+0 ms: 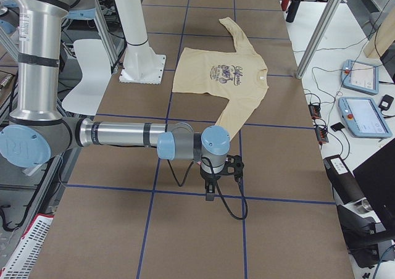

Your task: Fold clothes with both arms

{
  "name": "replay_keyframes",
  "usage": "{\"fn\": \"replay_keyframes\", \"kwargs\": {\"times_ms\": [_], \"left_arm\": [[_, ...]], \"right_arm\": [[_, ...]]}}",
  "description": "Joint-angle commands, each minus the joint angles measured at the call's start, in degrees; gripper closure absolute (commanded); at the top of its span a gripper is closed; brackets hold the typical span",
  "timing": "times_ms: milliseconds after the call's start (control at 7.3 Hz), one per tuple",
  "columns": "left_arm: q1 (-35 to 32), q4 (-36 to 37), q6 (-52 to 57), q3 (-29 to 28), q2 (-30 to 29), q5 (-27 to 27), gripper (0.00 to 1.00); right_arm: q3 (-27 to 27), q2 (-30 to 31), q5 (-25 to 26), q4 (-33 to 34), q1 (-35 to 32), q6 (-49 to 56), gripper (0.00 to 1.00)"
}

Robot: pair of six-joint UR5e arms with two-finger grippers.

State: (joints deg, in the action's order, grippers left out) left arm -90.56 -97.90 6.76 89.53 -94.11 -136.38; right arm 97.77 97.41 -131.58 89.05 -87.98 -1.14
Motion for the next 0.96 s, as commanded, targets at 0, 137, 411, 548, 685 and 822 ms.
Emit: {"fn": "replay_keyframes", "kwargs": {"times_ms": [0, 137, 411, 548, 685, 822], "left_arm": [[0.0, -1.1, 0.1, 0.4, -0.9, 0.2, 0.0], [0.0, -1.2, 0.1, 1.0, -1.3, 0.1, 0.0], [-0.1, -1.2, 0.0, 3.4, -3.8, 0.1, 0.0], [-0.1, -1.2, -0.1, 4.8, -4.3, 1.2, 0.0], [-0.3, -1.8, -0.5, 6.5, -5.4, 3.6, 0.0], [-1.0, -3.9, -0.5, 6.9, -5.6, 4.3, 0.0]], "right_arm": [[0.1, 0.1, 0.0, -0.3, 0.0, 0.0, 0.0], [0.4, -0.2, 0.0, -0.5, 0.0, -0.1, 0.0], [2.3, 0.0, 0.1, -5.0, 0.0, -0.4, 0.0], [3.0, -0.1, 0.2, -9.2, -0.1, -0.6, 0.0], [4.5, -0.2, 0.2, -14.7, -0.1, -0.6, 0.0], [4.3, -0.2, 0.5, -19.8, -0.1, -0.7, 0.0]]}}
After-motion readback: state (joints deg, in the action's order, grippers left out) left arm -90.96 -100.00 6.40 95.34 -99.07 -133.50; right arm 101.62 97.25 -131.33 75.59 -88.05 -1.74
